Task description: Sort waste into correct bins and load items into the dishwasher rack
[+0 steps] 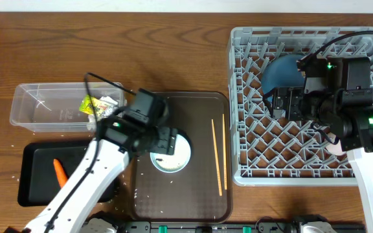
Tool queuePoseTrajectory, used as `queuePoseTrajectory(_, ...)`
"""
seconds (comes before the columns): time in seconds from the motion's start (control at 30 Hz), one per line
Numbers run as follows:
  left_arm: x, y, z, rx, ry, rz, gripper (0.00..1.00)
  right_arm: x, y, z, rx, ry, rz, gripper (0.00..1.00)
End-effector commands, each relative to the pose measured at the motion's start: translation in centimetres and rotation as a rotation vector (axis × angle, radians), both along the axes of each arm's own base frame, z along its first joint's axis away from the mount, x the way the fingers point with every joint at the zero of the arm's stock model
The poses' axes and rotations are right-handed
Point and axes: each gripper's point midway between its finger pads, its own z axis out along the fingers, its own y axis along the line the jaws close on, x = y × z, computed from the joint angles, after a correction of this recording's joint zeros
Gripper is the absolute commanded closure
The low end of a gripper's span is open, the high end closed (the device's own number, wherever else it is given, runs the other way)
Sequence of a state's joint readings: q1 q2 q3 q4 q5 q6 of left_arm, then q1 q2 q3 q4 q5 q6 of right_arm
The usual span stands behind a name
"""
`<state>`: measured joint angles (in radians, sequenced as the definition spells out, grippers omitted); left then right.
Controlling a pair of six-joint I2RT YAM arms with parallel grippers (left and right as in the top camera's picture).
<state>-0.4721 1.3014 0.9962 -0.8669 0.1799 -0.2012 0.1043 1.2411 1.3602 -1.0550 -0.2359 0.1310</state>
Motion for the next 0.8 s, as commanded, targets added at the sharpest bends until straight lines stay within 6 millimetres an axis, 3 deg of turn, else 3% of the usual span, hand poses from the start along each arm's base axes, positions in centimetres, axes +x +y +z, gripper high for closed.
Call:
queuePoseTrajectory(0.0,-2.7,-2.3,-2.1,-0.011,0.092,-0.122,0.18,0.1,0.4,0.8,0.027,-0.019,-0.024,0.06)
queuePoseTrajectory(0.1,-4.5,-3.7,-3.6,0.031,0.136,-0.213,0.19,0.8,-1.0,0.9,0.025,-0.017,-0.161,0.05)
queuePoseTrajectory(0.23,-5.2,-4.4,-5.0,0.124,0.125,-0.283,0.19,1.1,-3.9,0.6,-0.017,-0.014,-0.32,0.04)
queuePoseTrajectory(0.4,-6.2,-5.6,-6.8,0.163,0.159,-0.344,0.36,1.3,-6.8,0.7,0.032,-0.001,-0.468,0.02)
queuePoseTrajectory(0.5,-6.5,-6.2,-7.8,0.176,0.17,-0.374,0.49,1.3,-6.8,0.8,0.087,0.009,-0.461,0.02)
queuePoseTrajectory(0.77,-5.8,-7.1,-9.0,0.176,0.152,-0.411,0.68,1.2,-6.6,0.7,0.104,0.021,-0.451,0.02)
